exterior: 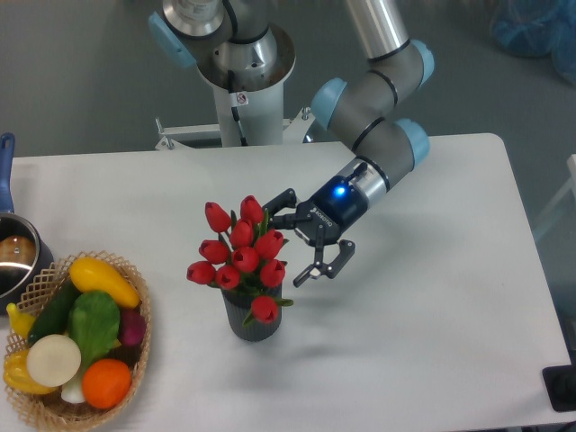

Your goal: Insert the flowers into the vase

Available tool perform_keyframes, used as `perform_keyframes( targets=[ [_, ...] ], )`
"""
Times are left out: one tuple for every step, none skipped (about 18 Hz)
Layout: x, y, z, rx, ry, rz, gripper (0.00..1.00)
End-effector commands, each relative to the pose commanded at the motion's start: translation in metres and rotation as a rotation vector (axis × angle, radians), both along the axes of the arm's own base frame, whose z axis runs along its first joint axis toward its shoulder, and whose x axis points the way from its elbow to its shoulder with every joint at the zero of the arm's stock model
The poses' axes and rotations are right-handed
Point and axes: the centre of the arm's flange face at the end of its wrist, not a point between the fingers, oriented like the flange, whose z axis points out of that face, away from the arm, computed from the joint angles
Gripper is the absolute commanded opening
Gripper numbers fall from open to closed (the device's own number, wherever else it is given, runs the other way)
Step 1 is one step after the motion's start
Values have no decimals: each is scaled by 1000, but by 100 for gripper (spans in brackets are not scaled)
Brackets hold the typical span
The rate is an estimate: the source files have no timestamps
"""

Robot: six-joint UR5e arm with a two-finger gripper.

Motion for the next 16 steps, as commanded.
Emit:
perform_keyframes(
  targets=[
    [-5, -4, 7, -3, -4, 14, 100],
    [-9, -6, 15, -2, 1, 23, 100],
    [-13, -7, 20, -3, -2, 30, 100],
    [-16, -10, 27, -2, 5, 39, 100],
    [-21, -16, 30, -1, 9, 51, 100],
    [-23, -20, 33, -1, 14, 61, 100],
    [-30, -29, 35, 2, 21, 80, 100],
    [-36, -36, 39, 5, 31, 97, 100],
    [-41, -40, 45, 6, 48, 107, 100],
    [-50, -48, 53, 0, 70, 125, 100],
    [-58, -54, 63, -21, 101, 142, 100],
    [-68, -63, 71, -58, 135, 164, 100],
    [-78, -77, 77, -118, 171, 196, 100],
    [-87, -96, 85, -188, 217, 236, 100],
    [-96, -115, 91, -258, 257, 276, 100],
    [-109, -135, 101, -312, 296, 319, 100]
  ],
)
